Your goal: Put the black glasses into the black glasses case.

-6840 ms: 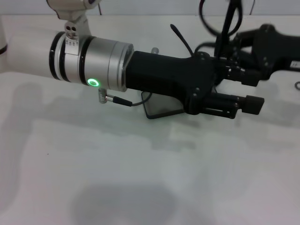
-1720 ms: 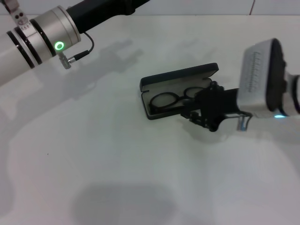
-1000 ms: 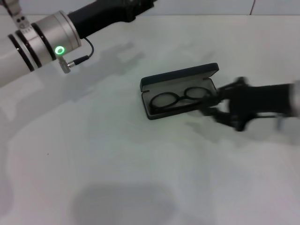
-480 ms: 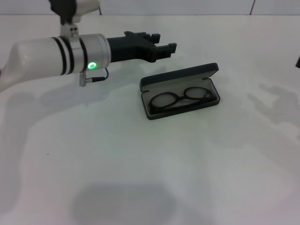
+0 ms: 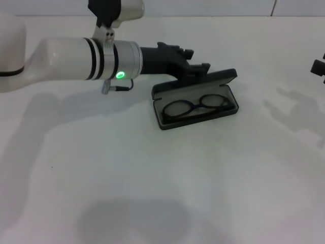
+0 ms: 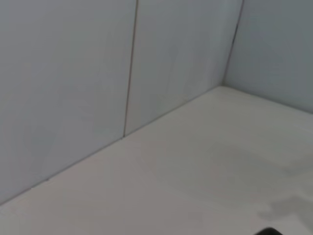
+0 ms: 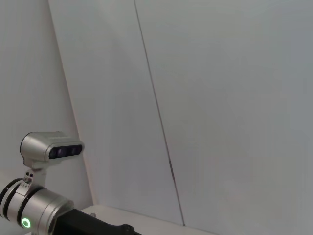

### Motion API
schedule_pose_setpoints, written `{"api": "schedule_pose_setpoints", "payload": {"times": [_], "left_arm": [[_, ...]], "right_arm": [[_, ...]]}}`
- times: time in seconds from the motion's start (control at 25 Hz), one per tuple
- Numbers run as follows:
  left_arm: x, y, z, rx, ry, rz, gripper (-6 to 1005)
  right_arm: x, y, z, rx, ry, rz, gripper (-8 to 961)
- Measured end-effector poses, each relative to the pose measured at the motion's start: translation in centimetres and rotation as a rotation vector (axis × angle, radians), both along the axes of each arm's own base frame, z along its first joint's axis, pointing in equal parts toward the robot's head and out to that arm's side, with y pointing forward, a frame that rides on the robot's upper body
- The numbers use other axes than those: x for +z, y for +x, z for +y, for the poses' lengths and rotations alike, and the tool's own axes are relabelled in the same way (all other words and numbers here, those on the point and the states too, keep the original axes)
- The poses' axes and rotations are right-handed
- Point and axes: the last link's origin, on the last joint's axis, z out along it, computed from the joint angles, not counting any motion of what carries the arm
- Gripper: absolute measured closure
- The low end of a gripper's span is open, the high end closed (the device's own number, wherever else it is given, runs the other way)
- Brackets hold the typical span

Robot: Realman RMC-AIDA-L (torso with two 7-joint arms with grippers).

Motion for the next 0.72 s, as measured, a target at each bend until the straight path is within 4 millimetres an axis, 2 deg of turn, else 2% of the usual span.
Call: {"api": "schedule_pose_setpoints", "payload": {"times": [0.24,0.72], "left_arm": [[-1.2,-0.6,-1.3,-0.04,-0.053,0.059,363],[-2.0,-1.9,-2.9,-0.087,-0.083,0.091,362]], "right_arm": [[-0.4,0.2,0.4,-0.019,0.0,-0.014,418],[-1.4,-0.5,0.7,0.009,-0.032,-0.038,416]]}}
